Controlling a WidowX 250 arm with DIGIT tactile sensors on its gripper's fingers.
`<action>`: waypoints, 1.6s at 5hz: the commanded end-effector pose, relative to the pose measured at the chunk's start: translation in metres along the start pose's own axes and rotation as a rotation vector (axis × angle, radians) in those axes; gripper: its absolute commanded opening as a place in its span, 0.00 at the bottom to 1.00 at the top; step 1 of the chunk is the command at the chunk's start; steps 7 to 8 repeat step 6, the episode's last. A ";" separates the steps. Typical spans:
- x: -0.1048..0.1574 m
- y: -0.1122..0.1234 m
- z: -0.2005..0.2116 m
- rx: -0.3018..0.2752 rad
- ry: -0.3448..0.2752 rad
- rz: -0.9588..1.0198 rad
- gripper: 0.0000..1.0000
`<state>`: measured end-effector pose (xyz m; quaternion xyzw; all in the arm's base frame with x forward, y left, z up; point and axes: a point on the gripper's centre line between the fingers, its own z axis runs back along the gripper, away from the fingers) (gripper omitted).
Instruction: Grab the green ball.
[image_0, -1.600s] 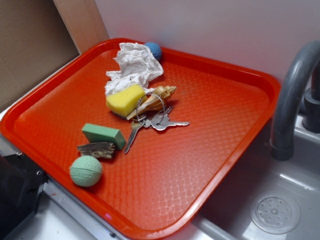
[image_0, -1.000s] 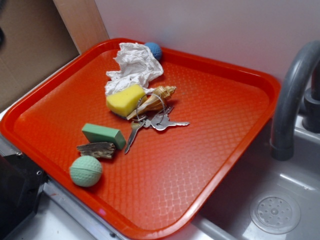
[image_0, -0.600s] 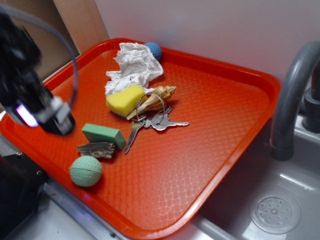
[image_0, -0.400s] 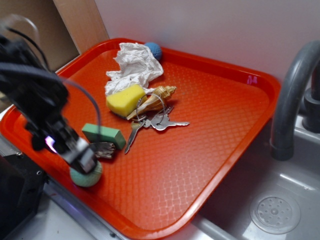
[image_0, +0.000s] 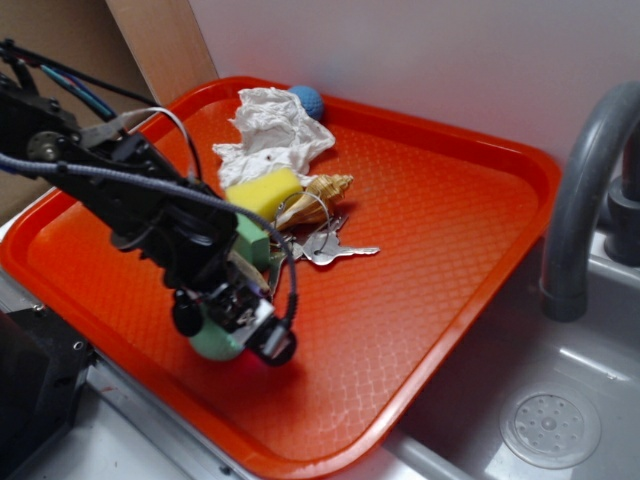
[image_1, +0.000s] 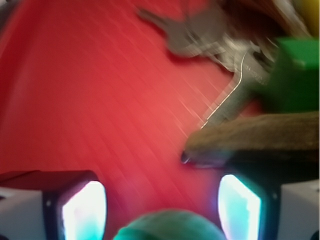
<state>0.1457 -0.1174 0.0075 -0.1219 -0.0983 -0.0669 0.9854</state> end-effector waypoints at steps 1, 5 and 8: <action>0.002 0.009 0.076 -0.005 0.142 -0.030 0.00; 0.052 0.073 0.297 0.288 -0.077 0.227 0.00; 0.049 0.090 0.266 0.377 -0.012 0.241 0.00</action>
